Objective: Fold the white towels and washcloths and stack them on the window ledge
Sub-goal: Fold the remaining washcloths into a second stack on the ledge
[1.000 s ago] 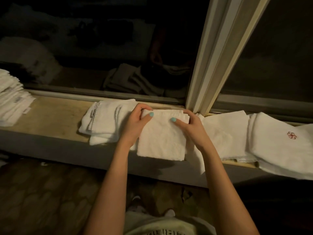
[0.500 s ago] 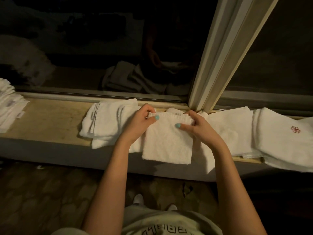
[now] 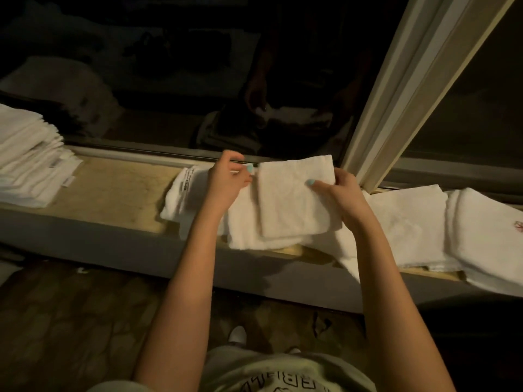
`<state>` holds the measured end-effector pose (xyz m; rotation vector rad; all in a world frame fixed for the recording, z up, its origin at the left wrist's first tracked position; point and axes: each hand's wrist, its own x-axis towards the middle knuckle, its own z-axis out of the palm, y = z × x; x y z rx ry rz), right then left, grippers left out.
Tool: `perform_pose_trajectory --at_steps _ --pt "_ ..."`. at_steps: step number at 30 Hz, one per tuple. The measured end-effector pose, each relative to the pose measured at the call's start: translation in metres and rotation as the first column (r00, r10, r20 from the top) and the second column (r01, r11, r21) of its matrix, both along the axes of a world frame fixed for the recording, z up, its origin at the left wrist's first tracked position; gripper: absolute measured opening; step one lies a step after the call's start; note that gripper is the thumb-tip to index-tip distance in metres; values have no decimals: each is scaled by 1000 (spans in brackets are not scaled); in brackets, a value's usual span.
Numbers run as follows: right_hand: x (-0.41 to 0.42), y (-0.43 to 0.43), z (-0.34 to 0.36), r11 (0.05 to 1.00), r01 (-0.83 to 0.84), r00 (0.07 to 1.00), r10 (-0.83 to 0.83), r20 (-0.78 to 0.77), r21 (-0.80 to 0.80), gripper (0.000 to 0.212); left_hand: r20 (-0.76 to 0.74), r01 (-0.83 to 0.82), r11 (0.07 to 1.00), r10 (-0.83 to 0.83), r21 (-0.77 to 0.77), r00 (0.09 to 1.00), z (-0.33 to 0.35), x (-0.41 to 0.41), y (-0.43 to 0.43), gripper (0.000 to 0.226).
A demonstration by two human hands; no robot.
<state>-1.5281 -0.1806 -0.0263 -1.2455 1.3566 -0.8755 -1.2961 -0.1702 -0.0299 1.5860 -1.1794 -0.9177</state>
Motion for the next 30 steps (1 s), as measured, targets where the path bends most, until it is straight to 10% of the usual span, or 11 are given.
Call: perform_pose_trajectory --at_steps 6,11,17,30 --pt "-21 6 -15 992 122 993 -121 -10 28 68 385 -117 985 59 129 921 -24 23 17 33" --pt "-28 18 -19 985 -161 987 162 10 -64 74 339 -7 993 -33 114 940 -21 19 13 19" --pt "-32 21 -15 991 -98 985 84 -150 -89 54 296 -108 991 79 83 952 -15 14 12 18" --pt "10 14 48 969 -206 928 238 287 -139 56 -116 -22 979 46 203 992 -1 37 18 15"
